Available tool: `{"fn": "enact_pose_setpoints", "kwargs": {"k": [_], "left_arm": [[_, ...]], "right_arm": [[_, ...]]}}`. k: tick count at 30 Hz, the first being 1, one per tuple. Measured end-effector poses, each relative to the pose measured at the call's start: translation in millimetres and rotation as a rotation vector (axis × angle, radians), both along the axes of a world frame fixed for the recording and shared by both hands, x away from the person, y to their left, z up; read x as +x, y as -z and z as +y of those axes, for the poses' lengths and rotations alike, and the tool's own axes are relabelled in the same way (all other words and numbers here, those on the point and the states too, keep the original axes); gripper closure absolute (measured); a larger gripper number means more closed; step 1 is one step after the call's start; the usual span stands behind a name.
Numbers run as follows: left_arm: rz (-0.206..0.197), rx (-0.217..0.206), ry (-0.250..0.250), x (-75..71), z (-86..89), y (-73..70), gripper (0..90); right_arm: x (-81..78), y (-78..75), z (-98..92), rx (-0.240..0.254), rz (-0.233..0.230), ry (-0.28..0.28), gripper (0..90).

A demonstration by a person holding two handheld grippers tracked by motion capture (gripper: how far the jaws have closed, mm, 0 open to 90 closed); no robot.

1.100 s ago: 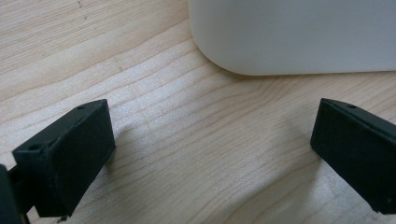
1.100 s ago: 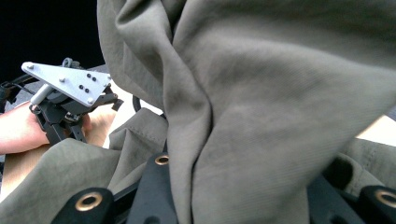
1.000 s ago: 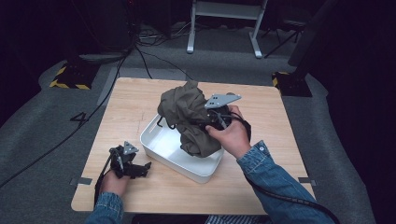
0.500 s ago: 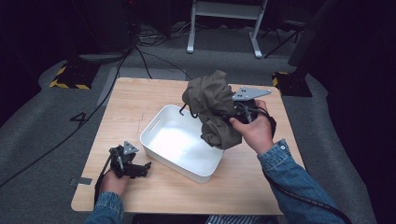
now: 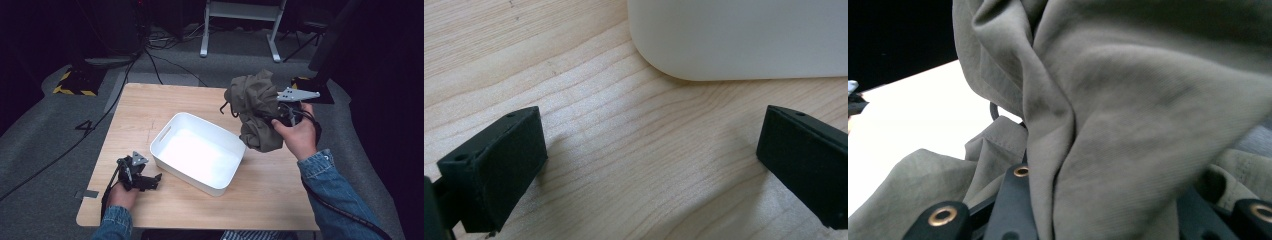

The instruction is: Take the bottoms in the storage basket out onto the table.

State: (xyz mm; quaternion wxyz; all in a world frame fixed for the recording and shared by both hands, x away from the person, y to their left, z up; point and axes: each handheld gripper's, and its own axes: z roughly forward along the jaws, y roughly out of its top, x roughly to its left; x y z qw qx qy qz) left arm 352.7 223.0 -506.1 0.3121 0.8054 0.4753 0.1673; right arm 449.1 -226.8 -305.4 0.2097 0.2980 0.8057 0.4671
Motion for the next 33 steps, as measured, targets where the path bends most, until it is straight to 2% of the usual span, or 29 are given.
{"fn": "enact_pose_setpoints", "kwargs": {"k": [6,11,17,23,24,31,32,33], "left_arm": [[0.0,0.0,0.0,-0.1,0.0,0.0,0.0],[0.0,0.0,0.0,0.0,0.0,0.0,0.0],[0.0,-0.001,-0.001,0.0,0.0,0.0,0.0],[0.0,-0.002,-0.003,-0.3,0.1,0.1,0.0],[-0.001,-0.001,-0.005,-0.5,0.2,0.0,0.0],[0.0,-0.001,-0.009,-0.8,0.4,0.0,0.0],[0.0,0.002,-0.008,-0.8,0.6,0.0,0.0],[0.0,0.002,-0.008,-0.8,0.6,0.0,0.0]], "right_arm": [[3.0,2.3,-17.6,-0.013,0.006,0.039,72.0],[6.1,8.2,-35.1,-0.009,0.02,0.08,72.0],[12.2,18.7,-56.9,-0.026,0.043,0.145,71.9],[20.9,39.9,-73.7,-0.032,0.081,0.196,71.8],[23.8,48.6,-78.3,-0.036,0.091,0.21,71.7],[32.1,77.8,-90.4,-0.032,0.137,0.253,71.6],[33.9,88.5,-92.4,-0.026,0.156,0.262,71.6],[33.9,88.5,-92.4,-0.026,0.156,0.262,71.6]]}}
